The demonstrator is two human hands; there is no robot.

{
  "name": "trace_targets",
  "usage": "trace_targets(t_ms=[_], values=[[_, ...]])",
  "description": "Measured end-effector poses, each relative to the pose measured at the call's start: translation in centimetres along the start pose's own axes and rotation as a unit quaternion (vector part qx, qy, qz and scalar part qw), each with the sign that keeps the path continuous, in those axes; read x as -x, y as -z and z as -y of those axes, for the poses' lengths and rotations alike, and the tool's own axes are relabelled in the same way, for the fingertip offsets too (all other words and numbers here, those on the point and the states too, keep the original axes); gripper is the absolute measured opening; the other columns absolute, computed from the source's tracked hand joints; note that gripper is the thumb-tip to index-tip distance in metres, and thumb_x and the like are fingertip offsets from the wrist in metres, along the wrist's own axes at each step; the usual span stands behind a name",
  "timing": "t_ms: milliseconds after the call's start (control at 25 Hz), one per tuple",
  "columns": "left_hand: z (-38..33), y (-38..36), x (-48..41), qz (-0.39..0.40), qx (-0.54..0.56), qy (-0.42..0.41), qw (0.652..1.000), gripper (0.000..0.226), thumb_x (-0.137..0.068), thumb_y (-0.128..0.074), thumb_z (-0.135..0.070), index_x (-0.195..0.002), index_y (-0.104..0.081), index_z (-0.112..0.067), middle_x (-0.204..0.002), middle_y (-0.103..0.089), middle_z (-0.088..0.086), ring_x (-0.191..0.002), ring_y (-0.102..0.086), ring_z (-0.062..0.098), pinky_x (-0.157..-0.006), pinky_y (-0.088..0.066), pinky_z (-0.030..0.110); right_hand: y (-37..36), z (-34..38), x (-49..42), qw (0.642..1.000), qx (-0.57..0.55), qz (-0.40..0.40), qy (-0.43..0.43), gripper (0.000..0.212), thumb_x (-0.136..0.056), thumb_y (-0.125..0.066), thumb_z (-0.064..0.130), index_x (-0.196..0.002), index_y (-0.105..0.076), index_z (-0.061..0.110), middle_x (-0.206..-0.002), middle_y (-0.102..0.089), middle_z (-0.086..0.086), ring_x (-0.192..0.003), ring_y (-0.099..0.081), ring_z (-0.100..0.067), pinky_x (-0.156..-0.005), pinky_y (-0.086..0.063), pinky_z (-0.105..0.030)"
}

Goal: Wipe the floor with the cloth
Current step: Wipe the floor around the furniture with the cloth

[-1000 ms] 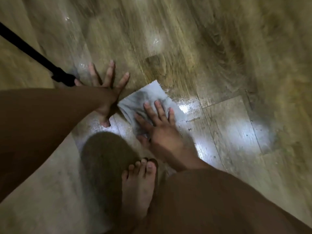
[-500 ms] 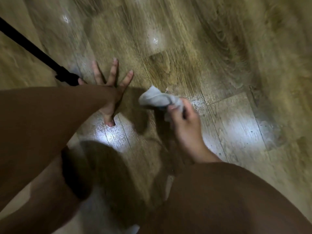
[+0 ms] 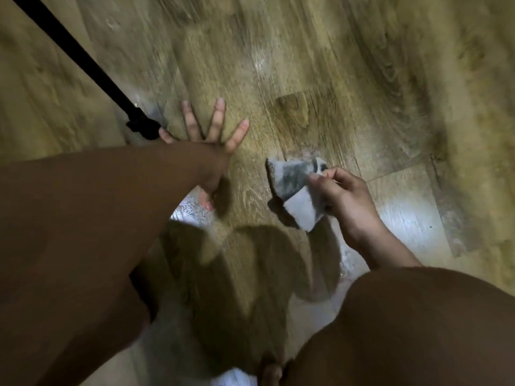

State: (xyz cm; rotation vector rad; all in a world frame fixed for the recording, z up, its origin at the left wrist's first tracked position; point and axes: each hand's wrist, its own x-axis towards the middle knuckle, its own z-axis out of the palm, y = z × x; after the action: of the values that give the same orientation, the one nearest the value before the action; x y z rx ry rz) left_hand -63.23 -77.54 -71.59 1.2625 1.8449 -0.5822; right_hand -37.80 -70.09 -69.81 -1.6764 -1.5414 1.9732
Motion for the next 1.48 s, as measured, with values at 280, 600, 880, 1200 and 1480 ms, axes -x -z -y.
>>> trace_targets(t_ms=[280, 600, 880, 1200, 1480], values=[[-0.1, 0.1, 0.0, 0.018, 0.016, -0.010, 1.000, 0.176, -0.023, -0.096, -0.039, -0.108, 0.057, -0.059, -0.119, 0.073, -0.002, -0.119, 0.055, 0.051, -0.088, -0.004, 0.090, 5.1, 6.3, 0.0, 0.964, 0.113, -0.159, 0.179, 0.008, -0.087, -0.070, 0.022, -0.084, -0.062, 0.021, -0.076, -0.070, 0.008, -0.068, -0.067, -0.011, -0.053, -0.053, -0.028], [-0.6, 0.1, -0.2, 0.023, 0.003, 0.024, 0.999, 0.178, -0.031, -0.102, -0.035, -0.108, 0.058, -0.058, -0.118, 0.074, -0.003, -0.119, 0.054, 0.052, -0.092, -0.007, 0.090, 2.4, 2.0, -1.0, 0.808, 0.459, -0.064, 0.364, 0.031, -0.077, -0.073, 0.002, -0.107, -0.074, 0.010, -0.112, -0.071, -0.012, -0.109, -0.066, -0.031, -0.093, -0.051, -0.035], [-0.5, -0.5, -1.2, 0.016, -0.004, 0.025, 1.000, 0.183, -0.017, -0.100, -0.037, -0.107, 0.058, -0.059, -0.122, 0.072, -0.002, -0.115, 0.056, 0.052, -0.084, -0.005, 0.091, 0.3, -1.8, 0.0, 0.875, 0.373, -0.042, 0.306, 0.019, -0.092, -0.058, 0.027, -0.108, -0.068, 0.026, -0.098, -0.073, 0.009, -0.088, -0.068, -0.001, -0.078, -0.051, -0.018], [-0.6, -0.4, -1.0, 0.025, -0.007, 0.028, 0.999, 0.182, -0.017, -0.098, -0.039, -0.108, 0.059, -0.057, -0.120, 0.073, -0.001, -0.113, 0.057, 0.052, -0.084, -0.005, 0.091, 5.3, 2.9, -6.9, 0.838, 0.447, -0.141, 0.280, 0.039, -0.087, -0.066, 0.034, -0.124, -0.063, 0.023, -0.122, -0.063, 0.001, -0.108, -0.061, -0.020, -0.086, -0.050, -0.031], [-0.9, 0.3, -0.4, 0.041, -0.001, 0.029, 0.999, 0.177, -0.031, -0.100, -0.036, -0.105, 0.058, -0.059, -0.116, 0.074, -0.003, -0.116, 0.057, 0.050, -0.092, -0.005, 0.089, 7.0, -2.8, -5.3, 0.792, 0.500, -0.078, 0.341, 0.039, -0.092, -0.055, 0.020, -0.131, -0.061, 0.014, -0.143, -0.051, -0.013, -0.132, -0.048, -0.034, -0.111, -0.037, -0.046]])
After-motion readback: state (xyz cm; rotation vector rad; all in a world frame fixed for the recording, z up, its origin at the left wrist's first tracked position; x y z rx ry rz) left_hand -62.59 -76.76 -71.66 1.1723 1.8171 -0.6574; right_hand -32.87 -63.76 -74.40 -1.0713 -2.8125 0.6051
